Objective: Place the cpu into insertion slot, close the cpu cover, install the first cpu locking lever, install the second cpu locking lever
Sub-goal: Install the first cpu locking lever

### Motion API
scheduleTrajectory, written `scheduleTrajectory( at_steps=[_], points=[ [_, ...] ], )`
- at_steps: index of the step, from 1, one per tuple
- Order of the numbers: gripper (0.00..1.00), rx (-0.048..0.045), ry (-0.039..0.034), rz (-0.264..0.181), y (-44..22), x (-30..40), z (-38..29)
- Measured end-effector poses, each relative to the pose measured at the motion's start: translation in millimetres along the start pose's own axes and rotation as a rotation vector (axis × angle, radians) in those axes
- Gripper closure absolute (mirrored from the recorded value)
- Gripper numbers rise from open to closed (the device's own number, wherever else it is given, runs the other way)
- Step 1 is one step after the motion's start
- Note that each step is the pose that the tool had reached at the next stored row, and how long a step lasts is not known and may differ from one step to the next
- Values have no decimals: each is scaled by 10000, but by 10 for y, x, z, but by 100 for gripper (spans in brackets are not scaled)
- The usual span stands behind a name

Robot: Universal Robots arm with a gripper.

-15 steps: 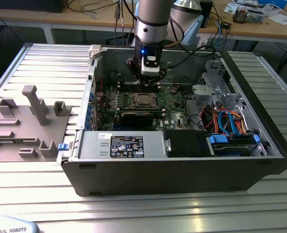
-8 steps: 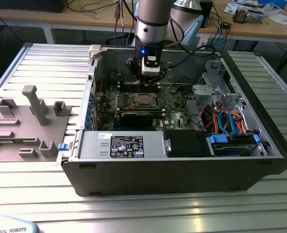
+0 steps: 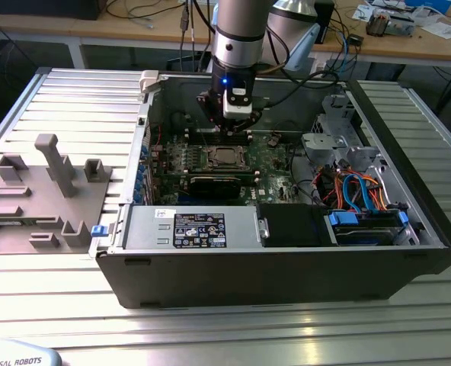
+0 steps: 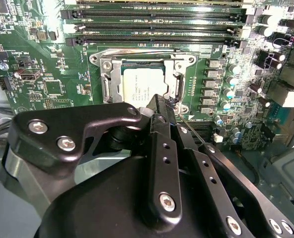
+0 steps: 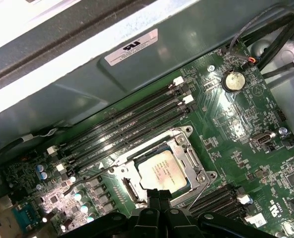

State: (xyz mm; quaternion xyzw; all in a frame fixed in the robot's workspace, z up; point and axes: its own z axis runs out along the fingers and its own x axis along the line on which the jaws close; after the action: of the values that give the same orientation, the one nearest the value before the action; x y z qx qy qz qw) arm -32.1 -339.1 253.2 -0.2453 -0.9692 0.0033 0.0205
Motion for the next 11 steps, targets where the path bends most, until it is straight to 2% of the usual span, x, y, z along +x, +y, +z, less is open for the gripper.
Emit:
scheduleTrajectory(
  at_steps=[11],
  points=[
    [89, 6, -2, -167, 0, 0, 0]
  ],
)
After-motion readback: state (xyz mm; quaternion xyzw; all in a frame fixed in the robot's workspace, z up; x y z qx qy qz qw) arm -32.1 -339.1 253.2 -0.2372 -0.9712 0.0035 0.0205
